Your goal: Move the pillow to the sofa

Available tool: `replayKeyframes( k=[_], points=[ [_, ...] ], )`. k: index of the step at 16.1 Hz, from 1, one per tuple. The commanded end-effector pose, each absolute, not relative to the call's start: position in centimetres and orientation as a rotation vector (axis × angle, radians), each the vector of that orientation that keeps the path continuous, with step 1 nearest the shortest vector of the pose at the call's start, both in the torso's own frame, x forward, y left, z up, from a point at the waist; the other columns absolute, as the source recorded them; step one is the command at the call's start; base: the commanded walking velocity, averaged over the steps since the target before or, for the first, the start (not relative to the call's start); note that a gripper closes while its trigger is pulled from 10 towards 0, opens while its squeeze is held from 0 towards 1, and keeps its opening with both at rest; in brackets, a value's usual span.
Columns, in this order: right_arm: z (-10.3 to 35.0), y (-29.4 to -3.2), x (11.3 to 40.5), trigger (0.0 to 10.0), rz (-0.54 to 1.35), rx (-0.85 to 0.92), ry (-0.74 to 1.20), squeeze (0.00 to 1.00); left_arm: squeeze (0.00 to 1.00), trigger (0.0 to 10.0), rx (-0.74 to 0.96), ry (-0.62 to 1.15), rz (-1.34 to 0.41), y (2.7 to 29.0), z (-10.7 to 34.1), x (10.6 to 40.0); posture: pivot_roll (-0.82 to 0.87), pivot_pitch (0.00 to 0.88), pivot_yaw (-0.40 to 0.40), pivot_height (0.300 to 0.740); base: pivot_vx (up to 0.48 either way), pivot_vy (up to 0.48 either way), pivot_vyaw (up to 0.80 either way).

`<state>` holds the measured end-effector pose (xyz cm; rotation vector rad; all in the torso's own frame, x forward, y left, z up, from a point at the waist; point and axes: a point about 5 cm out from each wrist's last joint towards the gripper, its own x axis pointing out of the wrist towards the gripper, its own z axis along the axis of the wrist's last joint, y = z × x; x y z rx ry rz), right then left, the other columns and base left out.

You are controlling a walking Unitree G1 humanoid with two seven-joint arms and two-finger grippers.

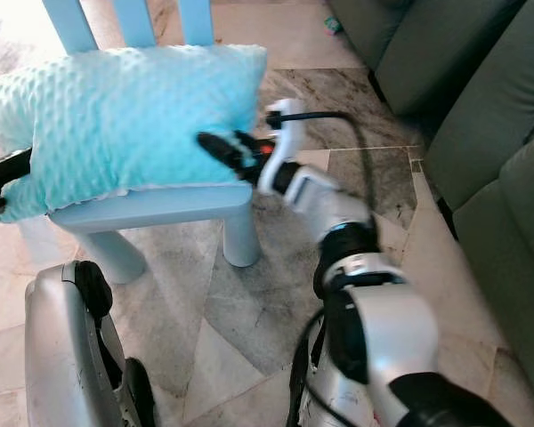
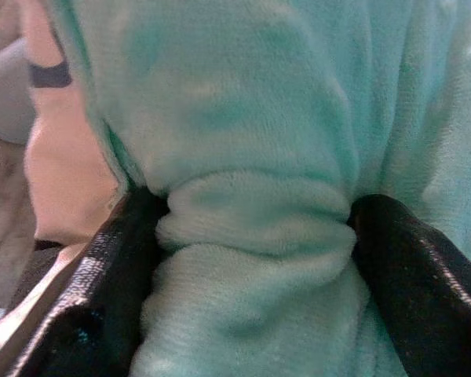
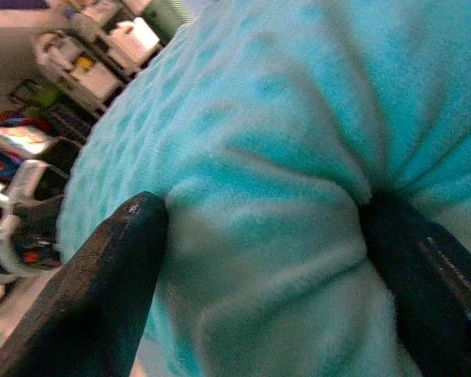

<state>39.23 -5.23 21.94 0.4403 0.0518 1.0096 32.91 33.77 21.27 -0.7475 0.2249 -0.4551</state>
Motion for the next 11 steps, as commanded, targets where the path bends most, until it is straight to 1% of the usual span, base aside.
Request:
replayKeyframes(
  k=[1, 2, 5, 8, 11],
  points=[
    [21.8, -4.2, 39.0, 0.0, 1.044, 0.437, 0.076, 0.00, 0.00, 0.0, -0.751, 0.265, -0.468, 33.6, 20.6, 32.7, -0.05, 0.343, -0.073, 0.308, 0.000, 0.000, 0.00],
    [21.9, -3.8, 38.8, 0.0, 1.068, 0.452, 0.071, 0.00, 0.00, 0.0, -0.754, 0.259, -0.461, 33.6, 20.5, 32.7, -0.05, 0.345, -0.074, 0.308, 0.000, 0.000, 0.00],
    [21.7, -3.6, 38.7, 0.0, 1.084, 0.461, 0.074, 0.00, 0.00, 0.0, -0.760, 0.255, -0.458, 33.7, 20.4, 32.6, -0.05, 0.344, -0.076, 0.308, 0.000, 0.000, 0.00],
    [21.3, -4.1, 38.7, 0.0, 1.064, 0.469, 0.081, 0.00, 0.00, 0.0, -0.761, 0.235, -0.430, 34.0, 20.0, 32.5, -0.06, 0.349, -0.080, 0.308, 0.000, 0.000, 0.00],
    [20.8, -4.6, 38.8, 0.0, 1.040, 0.466, 0.084, 0.00, 0.00, 0.0, -0.733, 0.196, -0.364, 34.5, 20.0, 32.7, -0.06, 0.351, -0.077, 0.308, 0.000, 0.000, 0.00]
  ],
)
